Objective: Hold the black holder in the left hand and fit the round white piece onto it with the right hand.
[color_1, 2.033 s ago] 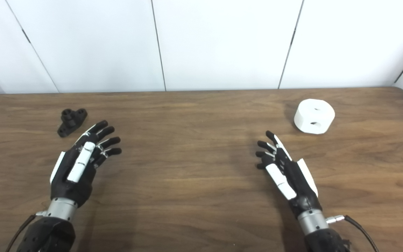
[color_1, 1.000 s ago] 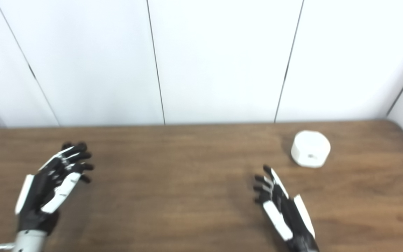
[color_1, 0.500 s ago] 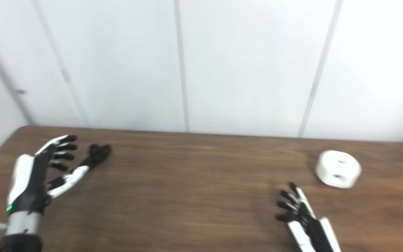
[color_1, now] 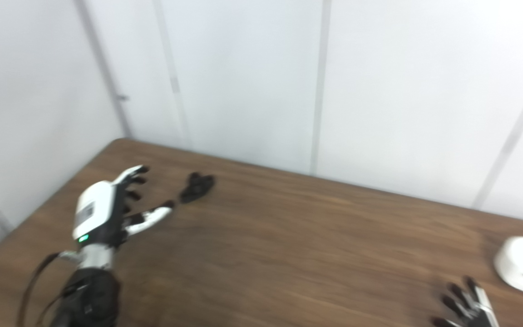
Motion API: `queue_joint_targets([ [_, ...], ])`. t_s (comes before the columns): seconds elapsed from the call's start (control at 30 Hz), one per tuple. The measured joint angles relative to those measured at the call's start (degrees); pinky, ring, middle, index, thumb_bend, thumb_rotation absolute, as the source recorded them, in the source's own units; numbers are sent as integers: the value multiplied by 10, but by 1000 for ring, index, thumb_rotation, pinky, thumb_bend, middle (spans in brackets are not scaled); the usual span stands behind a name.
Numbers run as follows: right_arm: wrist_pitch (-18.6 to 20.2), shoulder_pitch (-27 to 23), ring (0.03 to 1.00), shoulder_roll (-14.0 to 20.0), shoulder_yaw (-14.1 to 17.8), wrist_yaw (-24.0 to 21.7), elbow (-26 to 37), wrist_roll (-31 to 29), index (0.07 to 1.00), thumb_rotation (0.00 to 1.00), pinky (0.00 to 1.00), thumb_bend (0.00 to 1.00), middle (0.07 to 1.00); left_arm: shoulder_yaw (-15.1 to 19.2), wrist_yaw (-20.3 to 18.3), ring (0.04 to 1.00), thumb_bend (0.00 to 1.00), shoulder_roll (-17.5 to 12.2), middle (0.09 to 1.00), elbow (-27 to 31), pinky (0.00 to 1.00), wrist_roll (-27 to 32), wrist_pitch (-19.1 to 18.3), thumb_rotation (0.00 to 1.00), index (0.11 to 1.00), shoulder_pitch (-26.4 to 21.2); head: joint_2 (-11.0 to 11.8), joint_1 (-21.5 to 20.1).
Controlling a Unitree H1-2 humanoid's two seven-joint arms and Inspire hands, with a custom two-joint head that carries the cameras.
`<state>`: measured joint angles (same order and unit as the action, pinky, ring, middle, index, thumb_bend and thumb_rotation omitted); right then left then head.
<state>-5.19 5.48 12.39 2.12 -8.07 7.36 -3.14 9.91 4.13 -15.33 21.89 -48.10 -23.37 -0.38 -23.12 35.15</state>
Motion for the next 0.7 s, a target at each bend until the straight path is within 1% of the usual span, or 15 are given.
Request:
queue_joint_targets([
  [0.03,-1,0,865,1,2,-1,-1,-2,997,978,804,595,916,-4,-3,765,918,0,833,-1,661,-13,-5,509,882,0,0,5],
  [0.07,-1,0,867,3,4,-3,-3,-5,997,974,806,606,922,-8,-9,832,920,-1,874,-1,763,-22,-10,506,901,0,1,13],
  [0.13,-2,0,860,6,9,-5,-5,-10,990,974,795,613,921,-14,-34,917,938,-2,930,-3,852,-41,-25,516,928,-1,1,21],
  [0.17,-3,0,860,7,12,-6,-6,-13,988,964,796,615,923,-12,-49,958,940,0,962,-5,913,-50,-27,505,940,-3,2,28],
  [0.2,-3,0,862,8,14,-9,-7,-16,988,958,798,616,925,-7,-70,973,942,4,975,-11,936,-65,-31,501,943,-6,2,28],
  [0.27,-3,0,865,10,18,-12,-9,-25,987,952,801,617,928,2,-96,993,952,17,992,-14,979,-87,-34,503,947,-11,3,35],
  [0.33,-4,0,874,11,21,-15,-11,-30,988,948,813,617,931,1,-110,999,962,27,998,-23,995,-100,-34,514,953,-17,6,41],
  [0.4,-7,-1,878,12,23,-19,-14,-34,991,948,812,623,938,0,-119,1000,979,29,1000,-54,999,-112,-34,570,964,-28,7,42],
  [0.47,-13,-1,876,18,25,-24,-18,-34,989,948,804,620,940,-1,-131,1000,975,28,1000,-84,1000,-127,-35,603,974,-38,7,44],
  [0.57,-20,-1,876,23,29,-27,-23,-35,991,945,815,615,938,-11,-139,1000,970,24,1000,-133,966,-143,-34,611,977,-57,7,41],
  [0.63,-21,-1,884,23,30,-28,-23,-35,993,940,826,614,945,-13,-141,1000,972,24,1000,-161,985,-147,-35,605,972,-69,7,40],
  [0.7,-21,-1,887,23,32,-29,-23,-35,993,937,830,616,943,-14,-143,1000,983,24,1000,-184,997,-148,-35,622,972,-83,4,34],
])
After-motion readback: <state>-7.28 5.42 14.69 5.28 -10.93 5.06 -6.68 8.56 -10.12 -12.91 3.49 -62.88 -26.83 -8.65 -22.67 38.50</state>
